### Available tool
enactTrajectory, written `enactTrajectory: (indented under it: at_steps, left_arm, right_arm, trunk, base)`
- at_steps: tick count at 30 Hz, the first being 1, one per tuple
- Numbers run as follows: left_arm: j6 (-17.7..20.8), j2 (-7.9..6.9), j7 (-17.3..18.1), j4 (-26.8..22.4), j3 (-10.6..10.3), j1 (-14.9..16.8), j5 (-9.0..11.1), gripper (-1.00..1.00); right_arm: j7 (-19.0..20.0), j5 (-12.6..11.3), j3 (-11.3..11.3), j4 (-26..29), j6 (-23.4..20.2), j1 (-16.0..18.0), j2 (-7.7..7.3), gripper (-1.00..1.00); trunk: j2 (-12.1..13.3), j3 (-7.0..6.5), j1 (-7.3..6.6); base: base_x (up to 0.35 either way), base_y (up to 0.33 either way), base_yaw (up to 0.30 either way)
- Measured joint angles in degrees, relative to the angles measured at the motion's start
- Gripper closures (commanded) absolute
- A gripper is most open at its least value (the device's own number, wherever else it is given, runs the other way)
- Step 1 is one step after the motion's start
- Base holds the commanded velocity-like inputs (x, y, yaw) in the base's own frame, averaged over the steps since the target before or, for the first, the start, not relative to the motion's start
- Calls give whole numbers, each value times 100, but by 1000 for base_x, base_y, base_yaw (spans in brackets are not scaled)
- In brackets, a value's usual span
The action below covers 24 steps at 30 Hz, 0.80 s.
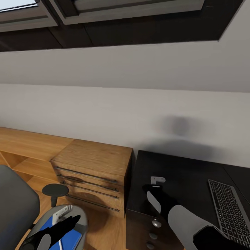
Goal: In the bedroom, organize the workspace by keeping the computer under the desk, ensuring the monitor is on the desk, placing the keyboard on the desk next to the monitor, placing the mouse on the desk next to the keyboard, moving the folder from the swivel chair onto the desk next to the mouse, stacking the notebook on top of the folder with the pen on top of the notebook, and positioning the swivel chair next to the desk.
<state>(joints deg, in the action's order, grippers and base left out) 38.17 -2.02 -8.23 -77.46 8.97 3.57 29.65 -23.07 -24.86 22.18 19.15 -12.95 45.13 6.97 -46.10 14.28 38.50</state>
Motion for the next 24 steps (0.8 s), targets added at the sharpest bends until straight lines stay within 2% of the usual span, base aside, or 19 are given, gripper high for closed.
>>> enactTrajectory:
  at_steps: [11, 24]
  left_arm:
    - [-2, 3, 7, 4, 0, 0, 8, -100]
    - [-2, -3, 7, 10, 8, 0, 14, -100]
  right_arm:
    - [0, 1, -6, -9, -4, 0, 1, 100]
    - [4, -5, 0, -9, -16, 0, 3, 100]
  trunk:
    - [-442, 198, 242]
    - [-444, 199, 242]
  base:
    - [0, 0, 0]
    - [0, 0, 0]
